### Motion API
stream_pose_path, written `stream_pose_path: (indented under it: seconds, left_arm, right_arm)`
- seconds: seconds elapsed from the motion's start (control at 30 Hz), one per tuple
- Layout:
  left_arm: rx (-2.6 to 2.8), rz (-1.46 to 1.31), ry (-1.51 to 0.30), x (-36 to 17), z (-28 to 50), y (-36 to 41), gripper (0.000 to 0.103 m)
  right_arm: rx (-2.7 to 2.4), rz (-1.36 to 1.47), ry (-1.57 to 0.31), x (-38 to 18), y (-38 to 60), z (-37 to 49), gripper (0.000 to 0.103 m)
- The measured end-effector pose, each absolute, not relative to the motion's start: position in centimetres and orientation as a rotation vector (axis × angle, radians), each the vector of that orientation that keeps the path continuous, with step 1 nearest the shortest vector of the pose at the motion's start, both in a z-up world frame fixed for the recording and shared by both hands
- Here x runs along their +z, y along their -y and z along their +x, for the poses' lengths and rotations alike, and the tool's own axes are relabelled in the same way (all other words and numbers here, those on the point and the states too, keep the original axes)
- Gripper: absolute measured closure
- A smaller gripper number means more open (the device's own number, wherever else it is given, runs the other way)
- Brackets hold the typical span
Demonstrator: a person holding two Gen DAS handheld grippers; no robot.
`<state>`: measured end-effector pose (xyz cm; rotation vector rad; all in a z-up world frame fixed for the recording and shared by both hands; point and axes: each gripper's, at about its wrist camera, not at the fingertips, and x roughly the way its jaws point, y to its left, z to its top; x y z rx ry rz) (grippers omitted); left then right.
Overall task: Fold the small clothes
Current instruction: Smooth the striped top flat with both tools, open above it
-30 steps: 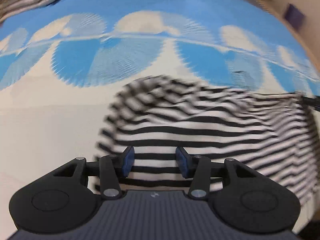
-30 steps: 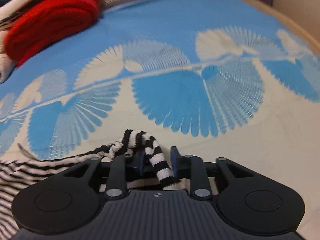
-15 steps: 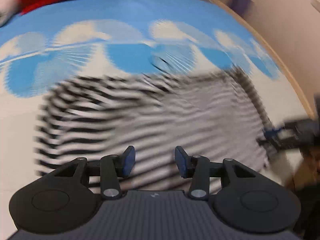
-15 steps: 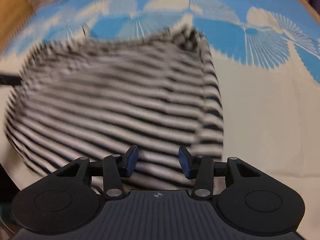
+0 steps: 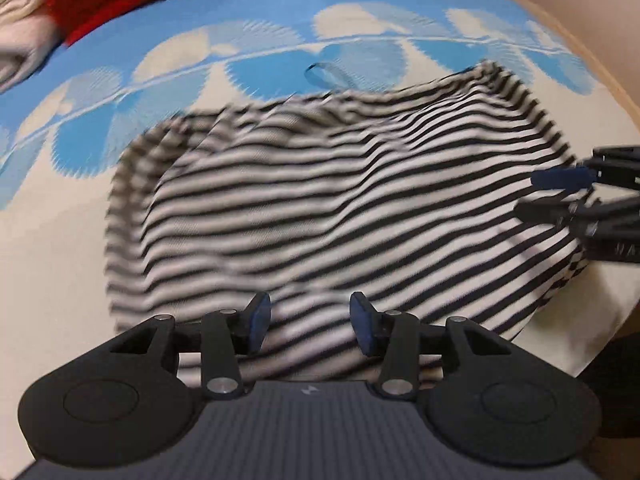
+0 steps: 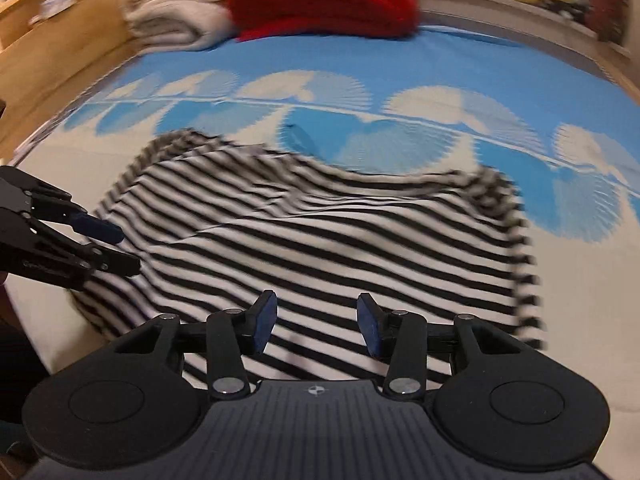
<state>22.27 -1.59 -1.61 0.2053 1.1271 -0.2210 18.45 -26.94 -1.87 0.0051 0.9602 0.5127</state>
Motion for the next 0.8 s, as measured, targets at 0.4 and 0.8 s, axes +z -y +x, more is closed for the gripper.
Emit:
stream_pose_path:
  seconds: [0.4, 0.8]
  left_arm:
    - [-0.168, 0.233, -1.044, -3.7, 18.7, 0.6, 0.050]
    - [-0.160, 0.241, -0.866, 2.3, 14.2, 3.0, 0.029]
  right_arm:
    - [0.222, 0.017, -1.067, -3.0, 28.9, 17.7, 0.052]
    - [0.119, 0.084, -0.855, 2.9, 30.6, 11.4, 0.046]
